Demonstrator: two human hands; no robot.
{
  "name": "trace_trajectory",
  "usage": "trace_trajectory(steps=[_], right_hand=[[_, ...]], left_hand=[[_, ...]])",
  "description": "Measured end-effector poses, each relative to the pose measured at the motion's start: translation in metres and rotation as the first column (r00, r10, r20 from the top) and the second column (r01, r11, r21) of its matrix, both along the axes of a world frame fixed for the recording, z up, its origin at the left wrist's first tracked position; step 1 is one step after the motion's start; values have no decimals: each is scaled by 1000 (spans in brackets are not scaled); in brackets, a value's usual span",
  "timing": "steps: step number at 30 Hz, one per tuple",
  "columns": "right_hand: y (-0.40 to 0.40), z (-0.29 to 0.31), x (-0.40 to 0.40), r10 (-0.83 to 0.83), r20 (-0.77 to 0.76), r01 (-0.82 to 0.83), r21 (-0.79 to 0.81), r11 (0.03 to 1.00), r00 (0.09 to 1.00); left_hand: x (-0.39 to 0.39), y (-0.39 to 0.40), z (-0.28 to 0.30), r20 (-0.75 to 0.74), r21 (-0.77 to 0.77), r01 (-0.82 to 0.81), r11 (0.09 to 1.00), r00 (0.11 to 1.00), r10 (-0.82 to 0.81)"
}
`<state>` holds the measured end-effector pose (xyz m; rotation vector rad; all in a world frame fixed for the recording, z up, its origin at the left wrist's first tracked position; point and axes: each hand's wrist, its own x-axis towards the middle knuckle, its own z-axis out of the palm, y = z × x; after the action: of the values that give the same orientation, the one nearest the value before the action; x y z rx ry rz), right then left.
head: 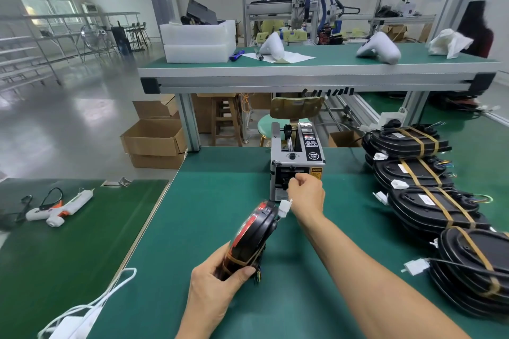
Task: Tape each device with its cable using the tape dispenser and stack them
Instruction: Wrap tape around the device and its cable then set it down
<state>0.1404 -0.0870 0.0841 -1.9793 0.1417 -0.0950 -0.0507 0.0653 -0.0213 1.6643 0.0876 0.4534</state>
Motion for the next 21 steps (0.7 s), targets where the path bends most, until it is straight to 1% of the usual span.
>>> trace_trajectory(steps=[4, 8, 12, 15, 19, 21], right_hand=[[4, -1, 9, -125, -67, 136, 181, 974, 990], [10, -2, 17, -208, -111, 229, 241, 943, 972], [15, -2, 21, -272, -161, 307, 256, 917, 949], [20, -1, 22, -309, -179, 345, 235, 909, 934], [21, 1, 22, -330, -183, 363, 189, 912, 926], [17, -1, 19, -319, -201, 358, 208, 910, 926]], left_hand=[[1, 3, -4, -15, 7, -1, 1000, 1000, 1], [2, 6, -8, -32, 30, 6, 1000, 999, -5], [2, 5, -9, -49, 28, 8, 1000, 999, -6], [2, 5, -8, -42, 27, 5, 1000, 999, -4], [1, 4, -5, -26, 32, -1, 999, 1000, 2], [1, 2, -3, -21, 40, 3, 999, 1000, -2]])
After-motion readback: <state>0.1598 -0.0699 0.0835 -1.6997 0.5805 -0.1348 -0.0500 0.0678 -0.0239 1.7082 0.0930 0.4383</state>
